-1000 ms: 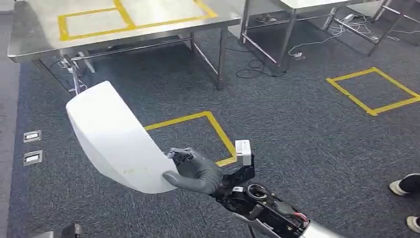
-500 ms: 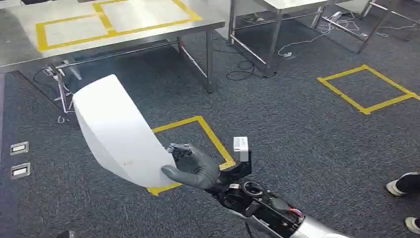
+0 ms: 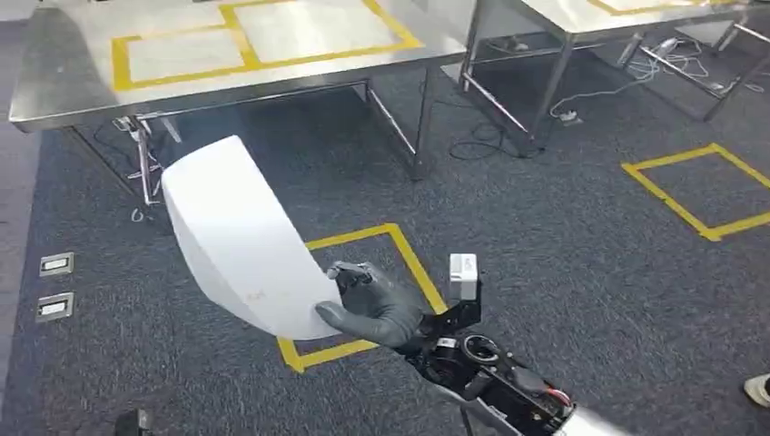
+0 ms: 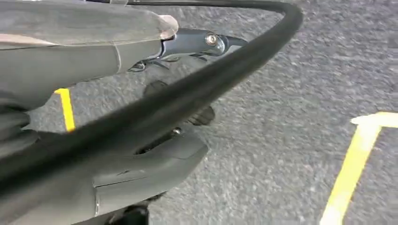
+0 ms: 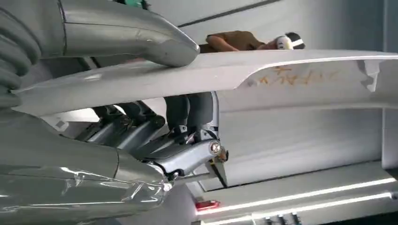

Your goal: Take the parts from the cabinet and place them on the table.

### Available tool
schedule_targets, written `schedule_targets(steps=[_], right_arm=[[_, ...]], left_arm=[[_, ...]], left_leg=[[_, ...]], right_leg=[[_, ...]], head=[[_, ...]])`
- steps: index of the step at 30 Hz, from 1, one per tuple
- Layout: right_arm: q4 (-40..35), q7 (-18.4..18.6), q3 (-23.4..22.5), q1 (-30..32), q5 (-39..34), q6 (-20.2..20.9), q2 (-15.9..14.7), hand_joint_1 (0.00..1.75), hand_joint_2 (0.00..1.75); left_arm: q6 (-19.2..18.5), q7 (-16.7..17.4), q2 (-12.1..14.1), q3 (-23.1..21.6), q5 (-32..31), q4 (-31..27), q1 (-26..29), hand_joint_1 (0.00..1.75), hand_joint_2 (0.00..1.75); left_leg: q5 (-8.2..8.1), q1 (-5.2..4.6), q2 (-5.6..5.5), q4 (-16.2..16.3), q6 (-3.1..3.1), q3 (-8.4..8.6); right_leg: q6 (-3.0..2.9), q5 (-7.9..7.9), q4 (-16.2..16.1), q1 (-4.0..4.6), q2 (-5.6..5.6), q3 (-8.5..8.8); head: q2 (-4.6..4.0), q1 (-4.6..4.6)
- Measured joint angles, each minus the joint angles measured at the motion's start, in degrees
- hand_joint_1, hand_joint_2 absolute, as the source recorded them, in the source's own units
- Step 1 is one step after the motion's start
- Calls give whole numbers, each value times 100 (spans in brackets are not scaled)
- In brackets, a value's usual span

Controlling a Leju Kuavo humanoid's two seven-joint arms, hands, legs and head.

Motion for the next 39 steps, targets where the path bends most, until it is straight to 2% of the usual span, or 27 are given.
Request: schedule_targets(steps=[1,2,3,4,5,6,7,10,11,12,13,15,16,17,18,20,21,23,25,26,27,29,30,31,37,38,39], right_arm=[[4,-7,2,12,19,0,-15,175,175],[4,-2,4,15,48,2,-22,175,175],[4,-4,4,18,50,7,-24,175,175],[0,-4,4,10,50,13,-22,175,175],[-18,-9,4,0,46,24,-11,175,175],[-18,-7,4,-6,46,31,-11,175,175],[-18,-5,4,-20,46,39,-11,175,175],[-15,2,11,-1,46,46,-11,175,175],[-13,2,17,1,46,50,-11,175,175],[-13,2,22,0,46,52,-11,175,175],[-13,2,22,0,46,55,-11,175,175],[-13,-2,22,-3,44,57,-11,175,175],[-13,-2,22,-5,44,63,-11,175,175],[-13,-2,22,-8,46,66,-11,175,175],[-13,-2,24,-2,46,70,-11,175,175],[-13,-4,24,-5,46,72,-11,175,175],[-15,-7,22,-4,46,70,-11,175,175],[-15,-7,22,-2,46,79,-13,175,175],[-13,-4,22,19,46,79,-17,175,175],[-13,-4,22,31,46,79,-20,175,175],[-11,-4,22,33,46,79,-22,175,175],[-13,-4,22,25,46,79,-22,175,175],[-13,-5,22,23,46,79,-22,175,175],[-13,-7,22,23,46,79,-22,175,175],[-13,-7,20,15,44,81,-22,175,175],[-11,48,17,25,-75,90,-22,175,175],[-11,55,15,26,-74,90,-22,175,175]], left_arm=[[0,9,-15,0,-4,0,-38,0,175],[0,11,-22,0,-2,0,-62,0,175],[2,15,-15,0,0,0,-48,0,175],[4,15,-13,0,7,0,-28,0,175],[7,17,0,0,9,0,-12,0,175],[9,15,-11,0,9,0,-14,0,175],[9,13,-11,0,9,0,-36,0,175],[18,15,2,0,11,0,-63,0,175],[20,20,2,0,13,0,-41,0,175],[22,28,2,-2,17,0,-27,0,175],[39,28,13,-2,24,0,-19,0,175],[44,31,35,-2,24,0,-23,0,175],[44,33,35,-2,22,0,-38,0,175],[44,33,37,-2,22,0,-49,0,175],[44,37,37,-2,22,0,-35,0,175],[44,48,37,-2,22,0,-14,0,175],[44,50,31,-2,22,0,-16,0,175],[44,50,35,-2,22,0,-37,0,175],[44,50,35,-2,22,0,-39,0,175],[44,50,35,-2,22,0,-36,0,175],[44,50,37,0,22,0,-35,0,175],[44,50,35,-2,22,0,-37,0,175],[44,50,33,-2,22,0,-38,0,175],[44,50,22,-2,22,0,-48,0,175],[44,50,24,-2,22,0,-48,0,175],[52,52,33,-2,24,0,-18,0,175],[52,52,33,-2,24,0,-20,0,175]], left_leg=[[-18,-7,-60,13,-31,15],[-29,21,-105,-6,-67,-34],[-9,42,-144,3,-101,-10],[14,18,-152,-23,-133,4],[-6,13,-159,-26,-147,27],[-40,10,-19,132,-182,-12],[-158,6,72,459,-210,-205],[-631,28,116,1647,-268,-1008],[-594,30,128,1723,-279,-1129],[-403,35,148,1524,-301,-1103],[-127,40,169,1121,-303,-963],[498,39,341,29,-282,-489],[406,9,417,-125,-251,-482],[353,-6,402,-123,-183,-486],[469,-18,363,-114,-146,-486],[490,13,314,-130,-93,-470],[498,28,300,-141,-70,-445],[485,25,248,-140,-11,-426],[477,9,184,-137,1,-425],[475,6,146,-136,3,-420],[472,4,107,-135,3,-410],[461,4,10,-135,-8,-376],[453,4,-39,-136,-20,-354],[448,-15,-46,-130,-37,-356],[451,-16,-86,-113,-62,-388],[453,-23,-90,-110,-30,-414],[456,-20,-90,-123,-43,-403]], right_leg=[[-22,-50,-62,22,84,-43],[-40,-31,-104,45,59,91],[-62,10,-120,49,-16,41],[-98,13,-150,66,-84,107],[-111,20,-259,21,-132,204],[-124,31,-331,0,-186,304],[-136,23,-358,-6,-248,340],[-177,-39,-360,-5,-422,361],[-179,-56,-360,-7,-459,373],[-174,-78,-360,-10,-497,400],[-159,-101,-359,-14,-528,430],[-100,-154,-357,-11,-582,503],[-67,-176,-333,22,-619,521],[-43,-188,-340,35,-639,489],[-10,-209,-340,33,-659,492],[42,-234,-330,39,-708,526],[88,-331,-236,-3,-586,463],[135,-805,550,-18,-394,163],[156,-1184,1532,-21,-362,-284],[151,-1189,1717,-21,-360,-380],[140,-1056,1585,-21,-356,-330],[88,-514,639,-20,-324,112],[46,-231,21,-20,-225,404],[10,-280,-211,-12,-131,505],[9,-299,-329,-6,-151,539],[25,-280,-338,-6,-150,575],[20,-280,-338,-5,-148,575]], head=[[0,-48],[0,-22],[0,2],[0,22],[0,39],[0,20],[0,-50],[0,-149],[0,-177],[0,-223],[0,-249],[0,-306],[0,-334],[0,-323],[0,-308],[0,-289],[0,-286],[0,-186],[0,-125],[0,-112],[0,-105],[0,-68],[0,-40],[0,-26],[0,-9],[0,-59],[0,-70]])
